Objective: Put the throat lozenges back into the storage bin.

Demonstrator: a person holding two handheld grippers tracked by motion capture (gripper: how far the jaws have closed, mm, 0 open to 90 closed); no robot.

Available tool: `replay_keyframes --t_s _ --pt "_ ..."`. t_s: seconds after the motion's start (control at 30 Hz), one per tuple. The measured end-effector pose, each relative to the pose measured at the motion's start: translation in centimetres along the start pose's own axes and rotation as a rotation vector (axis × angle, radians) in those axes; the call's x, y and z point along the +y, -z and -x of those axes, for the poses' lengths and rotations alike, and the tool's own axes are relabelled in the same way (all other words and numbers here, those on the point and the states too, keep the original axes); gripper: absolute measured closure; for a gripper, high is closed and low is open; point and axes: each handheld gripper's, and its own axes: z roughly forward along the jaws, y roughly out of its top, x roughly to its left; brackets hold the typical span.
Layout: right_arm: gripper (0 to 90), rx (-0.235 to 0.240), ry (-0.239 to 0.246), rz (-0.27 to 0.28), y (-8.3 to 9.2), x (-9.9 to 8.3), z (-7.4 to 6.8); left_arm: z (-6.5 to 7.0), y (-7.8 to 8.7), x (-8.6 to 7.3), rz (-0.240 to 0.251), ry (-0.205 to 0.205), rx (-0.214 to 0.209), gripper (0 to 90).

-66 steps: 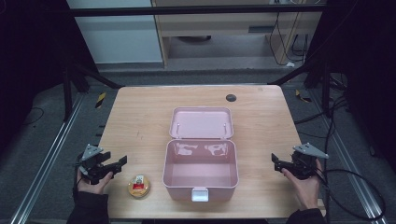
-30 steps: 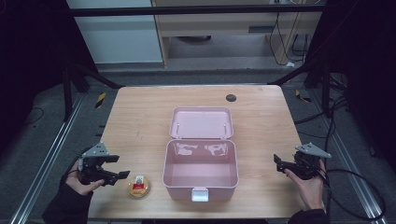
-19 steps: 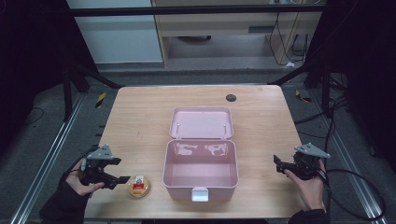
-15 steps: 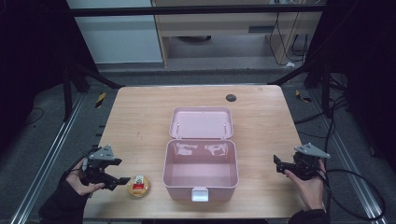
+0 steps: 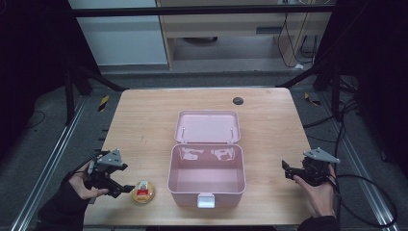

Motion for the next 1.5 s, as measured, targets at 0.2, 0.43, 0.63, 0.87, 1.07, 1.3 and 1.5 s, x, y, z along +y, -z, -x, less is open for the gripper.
replay_keyframes --t_s 0.2,0.43,0.63,0.87,1.07,1.3,1.5 --pt "2.2 -0.001 0.008 -0.005 -0.1 0.0 0.0 0.3 -0.4 0.5 -0.03 -0.024 -0.02 13.7" --pt "2.2 0.0 0.008 -0.011 -0.1 -0.1 0.0 0.6 -1.3 0.8 -0.084 -0.068 -0.033 11.2" --pt "2.1 0.003 0.009 -0.016 -0.2 -0.1 0.0 0.8 -1.9 0.9 -0.1 -0.087 -0.041 9.3" --pt "1.9 0.004 0.016 -0.021 -0.4 -0.2 -0.1 1.2 -2.9 1.2 -0.135 -0.117 -0.052 7.4" --pt "1.8 0.009 0.019 -0.03 -0.4 -0.2 -0.1 1.6 -3.8 1.4 -0.162 -0.132 -0.065 6.8" --pt "1.7 0.008 0.024 -0.036 -0.5 -0.3 -0.2 1.8 -4.7 1.3 -0.186 -0.134 -0.072 6.7" --pt "1.7 0.012 0.028 -0.04 -0.6 -0.3 -0.2 1.9 -5.4 1.2 -0.2 -0.145 -0.074 6.8"
